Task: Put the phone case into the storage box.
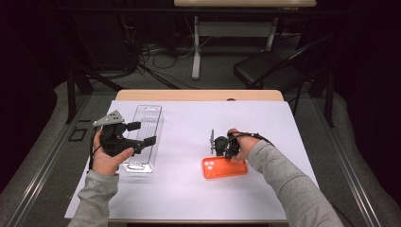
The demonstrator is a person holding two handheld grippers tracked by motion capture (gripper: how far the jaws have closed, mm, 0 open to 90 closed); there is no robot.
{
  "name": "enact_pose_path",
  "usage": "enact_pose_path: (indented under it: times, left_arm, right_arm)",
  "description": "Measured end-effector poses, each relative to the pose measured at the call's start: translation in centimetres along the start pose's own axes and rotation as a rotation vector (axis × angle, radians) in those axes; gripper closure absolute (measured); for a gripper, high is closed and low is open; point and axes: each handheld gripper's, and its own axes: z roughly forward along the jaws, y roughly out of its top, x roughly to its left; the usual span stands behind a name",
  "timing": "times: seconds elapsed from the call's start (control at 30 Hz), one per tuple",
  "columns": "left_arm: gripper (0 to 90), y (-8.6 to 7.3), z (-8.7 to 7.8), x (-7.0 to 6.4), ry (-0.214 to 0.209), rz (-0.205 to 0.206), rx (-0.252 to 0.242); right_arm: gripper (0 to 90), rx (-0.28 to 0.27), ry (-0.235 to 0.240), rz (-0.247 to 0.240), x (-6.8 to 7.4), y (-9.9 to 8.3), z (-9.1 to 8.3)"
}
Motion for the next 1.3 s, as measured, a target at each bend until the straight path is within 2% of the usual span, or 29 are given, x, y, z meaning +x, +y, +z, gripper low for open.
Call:
enact_pose_path:
  times: [0.73, 1.3]
  left_arm:
    - [6.6, 0.0, -0.1, 0.0, -0.001, -0.002, -0.001]
    - [6.7, 0.0, -0.2, 0.0, 0.002, -0.002, 0.000]
  right_arm:
    - [90.0, -0.017, 0.015, 0.026, -0.1, -0.4, -0.6]
    - [90.0, -0.080, 0.025, 0.055, -0.1, -0.7, -1.7]
